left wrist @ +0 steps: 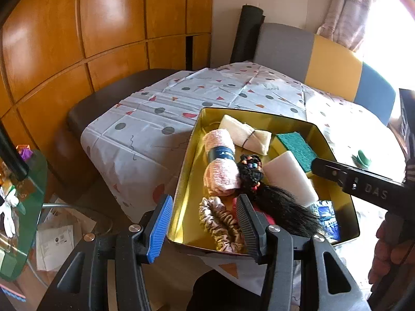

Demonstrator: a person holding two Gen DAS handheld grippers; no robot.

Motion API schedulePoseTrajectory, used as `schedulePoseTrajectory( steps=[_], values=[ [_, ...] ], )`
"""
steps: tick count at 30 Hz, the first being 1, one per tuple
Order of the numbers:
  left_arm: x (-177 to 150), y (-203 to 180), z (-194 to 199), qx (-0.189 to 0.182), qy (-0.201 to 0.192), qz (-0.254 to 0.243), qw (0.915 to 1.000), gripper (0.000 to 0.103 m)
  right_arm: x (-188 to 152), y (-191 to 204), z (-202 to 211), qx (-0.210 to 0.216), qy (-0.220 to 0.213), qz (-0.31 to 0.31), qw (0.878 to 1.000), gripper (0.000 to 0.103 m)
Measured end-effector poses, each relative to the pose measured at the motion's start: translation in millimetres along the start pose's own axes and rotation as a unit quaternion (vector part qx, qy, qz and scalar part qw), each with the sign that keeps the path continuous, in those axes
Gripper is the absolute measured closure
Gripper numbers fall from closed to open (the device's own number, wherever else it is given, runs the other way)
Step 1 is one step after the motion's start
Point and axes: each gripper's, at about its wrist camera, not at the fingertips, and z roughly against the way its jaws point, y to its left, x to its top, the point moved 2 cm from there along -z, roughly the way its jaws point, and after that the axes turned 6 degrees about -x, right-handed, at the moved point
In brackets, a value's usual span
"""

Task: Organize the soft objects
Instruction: 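Open the right tool and withdraw it from the tray, then move the left tool to the green cap-topped bottle and close on it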

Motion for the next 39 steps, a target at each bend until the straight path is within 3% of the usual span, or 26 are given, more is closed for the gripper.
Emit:
schedulePoseTrajectory(
  steps=[9,19,25,30,36,39],
  values=[
    [0.2,-28.4,2.5,-0.011,0.0,-0.037,0.9992,0.052,-15.5,-53.7,36.6,-0.043,-0.031,-0.011,0.999,0.042],
    [3.6,-81.2,-1.7,-0.038,0.006,-0.097,0.9945,0.052,-29.0,-158.5,79.3,-0.125,-0.052,-0.067,0.988,0.041],
    [12.2,-124.1,-4.3,-0.065,0.01,-0.138,0.9883,0.052,-45.0,-233.0,102.9,-0.191,-0.059,-0.112,0.973,0.034],
    [25.6,-173.4,-11.6,-0.109,0.023,-0.163,0.9803,0.052,-70.0,-297.3,115.8,-0.245,-0.058,-0.168,0.953,0.034],
    [36.1,-242.9,-35.9,-0.165,0.066,-0.184,0.9669,0.052,-100.3,-346.4,117.1,-0.253,-0.05,-0.254,0.932,0.034],
    [38.7,-278.9,-53.4,-0.168,0.066,-0.217,0.9593,0.038,-100.1,-352.8,120.3,-0.24,-0.056,-0.274,0.93,0.034]
  ],
)
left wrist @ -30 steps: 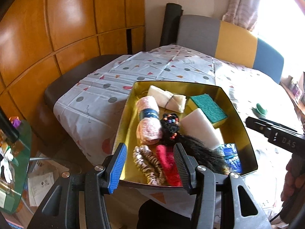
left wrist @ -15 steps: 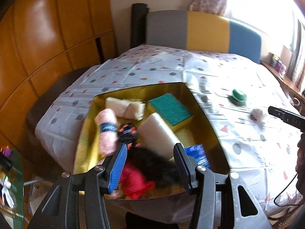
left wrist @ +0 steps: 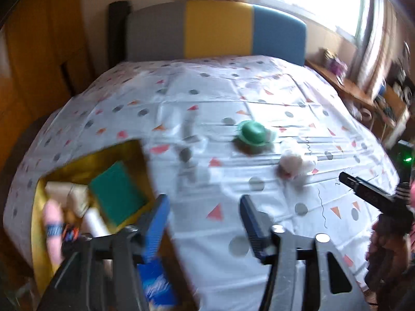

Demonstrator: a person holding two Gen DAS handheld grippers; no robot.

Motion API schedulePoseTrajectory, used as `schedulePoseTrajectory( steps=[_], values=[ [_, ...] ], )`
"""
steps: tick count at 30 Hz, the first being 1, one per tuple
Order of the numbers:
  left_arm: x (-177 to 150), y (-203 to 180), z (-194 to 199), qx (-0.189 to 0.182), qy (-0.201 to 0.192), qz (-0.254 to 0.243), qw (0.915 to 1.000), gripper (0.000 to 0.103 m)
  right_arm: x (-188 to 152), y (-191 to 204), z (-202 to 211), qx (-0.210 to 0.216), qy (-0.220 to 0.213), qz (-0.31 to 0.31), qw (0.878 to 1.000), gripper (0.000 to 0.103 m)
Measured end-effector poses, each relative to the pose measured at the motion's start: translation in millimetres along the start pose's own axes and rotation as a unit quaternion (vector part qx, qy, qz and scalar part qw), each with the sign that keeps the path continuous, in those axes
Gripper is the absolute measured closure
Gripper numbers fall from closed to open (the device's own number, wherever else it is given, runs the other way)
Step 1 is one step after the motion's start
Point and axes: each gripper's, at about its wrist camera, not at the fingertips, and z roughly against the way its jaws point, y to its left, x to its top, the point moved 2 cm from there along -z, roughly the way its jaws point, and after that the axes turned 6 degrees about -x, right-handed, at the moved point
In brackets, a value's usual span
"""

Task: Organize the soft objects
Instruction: 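Move the left tool to the green cap-topped bottle and close on it, then hold the green bottle with the left tool while the right tool grasps the plastic-wrapped white ball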

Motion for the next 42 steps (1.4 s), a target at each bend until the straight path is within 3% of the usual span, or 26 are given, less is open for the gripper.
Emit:
schedulePoseTrajectory(
  steps=[1,4,13,15,17,19,22,27,30,31,35,42],
  values=[
    [7.3,-7.4,-14.2,-0.007,0.013,-0.008,0.9999,0.033,1.4,-0.5,0.9,0.006,-0.001,-0.006,1.0,0.034],
    [27.2,-14.8,-50.9,-0.05,0.051,0.024,0.9971,0.032,-0.7,1.9,4.7,0.016,-0.001,-0.013,1.0,0.03],
    [80.0,-21.3,-130.0,-0.062,0.064,0.075,0.9932,0.032,4.8,1.2,4.2,0.041,0.009,-0.025,0.999,0.03],
    [87.9,-25.3,-141.4,-0.068,0.062,0.071,0.9932,0.03,5.4,0.8,3.8,0.044,0.012,-0.027,0.999,0.029],
    [95.2,-34.3,-154.1,-0.076,0.061,0.052,0.9939,0.016,5.6,-0.2,2.7,0.049,0.018,-0.032,0.998,0.029],
    [101.1,-43.1,-165.5,-0.072,0.062,0.035,0.9949,0.014,5.3,-1.2,1.3,0.054,0.024,-0.037,0.998,0.028],
    [109.2,-53.1,-182.1,-0.06,0.065,0.013,0.996,0.0,5.2,-2.8,-1.3,0.062,0.034,-0.046,0.996,0.028],
    [117.8,-66.6,-205.5,-0.056,0.077,0.004,0.9954,0.0,4.4,-5.9,-5.3,0.067,0.046,-0.058,0.995,0.028],
    [115.4,-75.8,-226.0,-0.047,0.107,-0.005,0.9931,0.001,3.6,-7.1,-8.5,0.07,0.053,-0.065,0.994,0.028],
    [112.2,-75.7,-232.4,-0.044,0.122,-0.006,0.9916,0.006,3.3,-7.2,-8.8,0.07,0.054,-0.065,0.994,0.028],
    [103.3,-64.6,-228.1,-0.053,0.123,0.023,0.9907,0.014,3.4,-7.7,-8.0,0.067,0.051,-0.062,0.995,0.028],
    [75.6,-28.6,-178.2,-0.036,0.109,0.057,0.9918,0.014,0.3,-0.1,-9.4,0.058,0.05,-0.043,0.996,0.028]
  ],
)
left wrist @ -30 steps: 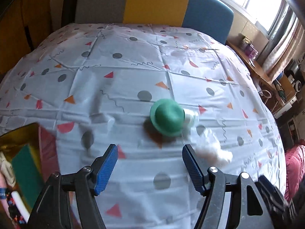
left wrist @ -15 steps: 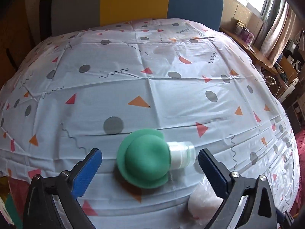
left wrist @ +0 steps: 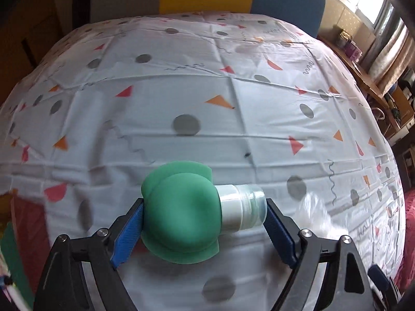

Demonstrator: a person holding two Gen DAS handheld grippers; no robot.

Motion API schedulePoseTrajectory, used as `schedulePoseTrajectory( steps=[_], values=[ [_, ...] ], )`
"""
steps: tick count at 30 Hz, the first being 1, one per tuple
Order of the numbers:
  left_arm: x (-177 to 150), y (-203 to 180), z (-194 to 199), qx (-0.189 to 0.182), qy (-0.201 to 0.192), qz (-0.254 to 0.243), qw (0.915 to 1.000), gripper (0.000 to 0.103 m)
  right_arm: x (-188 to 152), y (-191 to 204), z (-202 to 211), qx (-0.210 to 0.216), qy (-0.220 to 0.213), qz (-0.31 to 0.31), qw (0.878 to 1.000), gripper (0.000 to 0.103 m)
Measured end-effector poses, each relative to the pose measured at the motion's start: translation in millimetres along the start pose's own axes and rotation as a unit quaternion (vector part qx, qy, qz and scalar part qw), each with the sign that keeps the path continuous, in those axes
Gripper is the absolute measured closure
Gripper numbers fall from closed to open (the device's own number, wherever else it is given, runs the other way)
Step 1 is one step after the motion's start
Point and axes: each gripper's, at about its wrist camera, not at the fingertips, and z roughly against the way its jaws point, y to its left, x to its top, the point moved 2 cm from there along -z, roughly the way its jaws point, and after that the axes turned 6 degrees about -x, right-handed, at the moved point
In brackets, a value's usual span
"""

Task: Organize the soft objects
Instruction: 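Hold the green bottle with the left tool while the right tool grasps the plastic-wrapped white ball, then carry the green bottle over the tray with the left tool while the right tool holds the wrapped ball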

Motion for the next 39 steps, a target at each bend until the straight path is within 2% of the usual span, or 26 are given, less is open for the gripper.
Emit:
schedulePoseTrajectory(
  steps=[3,8,11,13,16,19,20,21,22,23,28,32,39],
  values=[
    [-17.7,8.4,22.7,0.004,-0.005,0.003,1.0,0.014,-5.3,6.8,-5.8,-0.015,0.009,0.021,1.0,0.028],
    [-47.5,11.8,64.6,0.003,-0.028,-0.014,0.9995,0.014,-5.6,41.1,-9.1,-0.013,0.007,0.1,0.995,0.028],
    [-62.3,12.2,87.2,-0.002,-0.044,-0.024,0.9987,0.014,5.6,67.9,-16.7,-0.017,-0.014,0.173,0.985,0.02],
    [-72.2,12.0,101.4,-0.004,-0.053,-0.033,0.998,0.014,14.4,83.4,-29.3,-0.029,-0.019,0.218,0.975,0.02],
    [-88.1,9.8,119.7,-0.001,-0.071,-0.046,0.9964,0.014,27.8,95.1,-52.9,-0.056,-0.013,0.251,0.966,0.02],
    [-100.9,10.8,134.6,0.001,-0.086,-0.051,0.9951,0.014,34.8,103.7,-81.5,-0.062,0.012,0.277,0.959,0.021],
    [-104.8,11.9,139.4,0.002,-0.091,-0.05,0.9946,0.014,32.5,105.6,-89.5,-0.062,0.029,0.285,0.956,0.028],
    [-108.3,13.1,143.5,0.003,-0.095,-0.051,0.9941,0.014,29.4,107.3,-98.0,-0.065,0.049,0.294,0.952,0.057],
    [-111.9,13.3,148.1,0.006,-0.102,-0.055,0.9933,0.014,25.0,108.4,-103.8,-0.069,0.064,0.302,0.949,0.063],
    [-115.1,13.4,152.1,0.011,-0.108,-0.058,0.9924,0.014,20.9,109.3,-102.7,-0.071,0.06,0.306,0.947,0.065],
    [-128.7,17.4,165.2,0.024,-0.13,-0.061,0.9893,0.014,-3.3,115.0,-72.2,-0.039,0.058,0.311,0.948,0.067],
    [-141.8,24.0,170.4,0.033,-0.137,-0.056,0.9885,0.014,-31.7,111.8,-44.5,-0.002,0.075,0.297,0.952,0.066],
    [-166.9,29.0,176.7,0.043,-0.138,-0.05,0.9882,0.014,-70.4,93.0,-34.0,-0.004,0.081,0.275,0.958,0.066]
  ],
)
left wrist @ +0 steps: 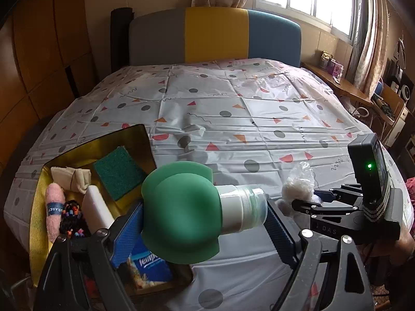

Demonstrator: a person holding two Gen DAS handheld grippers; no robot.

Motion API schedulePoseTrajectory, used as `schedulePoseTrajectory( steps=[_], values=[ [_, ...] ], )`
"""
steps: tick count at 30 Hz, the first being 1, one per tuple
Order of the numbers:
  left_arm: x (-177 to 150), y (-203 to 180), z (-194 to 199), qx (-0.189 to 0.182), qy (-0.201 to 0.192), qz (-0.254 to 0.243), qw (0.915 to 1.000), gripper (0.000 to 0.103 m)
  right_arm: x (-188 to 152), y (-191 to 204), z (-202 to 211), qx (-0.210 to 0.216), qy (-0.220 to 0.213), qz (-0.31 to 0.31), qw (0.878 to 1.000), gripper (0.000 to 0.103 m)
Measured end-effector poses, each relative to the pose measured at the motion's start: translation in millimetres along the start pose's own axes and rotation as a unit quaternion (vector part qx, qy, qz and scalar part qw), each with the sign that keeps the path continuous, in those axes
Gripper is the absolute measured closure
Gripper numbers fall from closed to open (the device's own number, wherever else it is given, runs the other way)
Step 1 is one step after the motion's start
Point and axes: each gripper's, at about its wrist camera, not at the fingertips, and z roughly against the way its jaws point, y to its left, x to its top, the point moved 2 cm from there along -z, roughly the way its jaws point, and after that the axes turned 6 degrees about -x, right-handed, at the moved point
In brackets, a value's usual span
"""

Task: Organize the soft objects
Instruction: 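Carry the green bottle over the tray with the left tool while the right tool holds the wrapped ball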

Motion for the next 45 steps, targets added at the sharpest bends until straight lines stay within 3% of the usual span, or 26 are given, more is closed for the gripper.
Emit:
schedulePoseTrajectory(
  steps=[9,26,36,45],
  values=[
    [-18.5,4.5,15.9,0.006,-0.008,0.011,0.9999,0.014,-8.5,-3.0,-7.2,-0.007,-0.043,0.004,0.999,0.066],
    [-34.2,18.6,29.5,0.015,-0.011,0.034,0.9993,0.014,-11.6,1.0,-8.8,-0.015,-0.058,0.012,0.998,0.064],
    [-38.4,30.7,37.3,0.015,-0.016,0.055,0.9982,0.014,-16.8,9.3,-10.0,-0.051,-0.096,0.02,0.994,0.065],
    [-48.7,62.6,44.4,0.019,-0.015,0.093,0.9954,0.014,-18.2,10.5,-11.9,-0.052,-0.103,0.018,0.993,0.065]
  ],
)
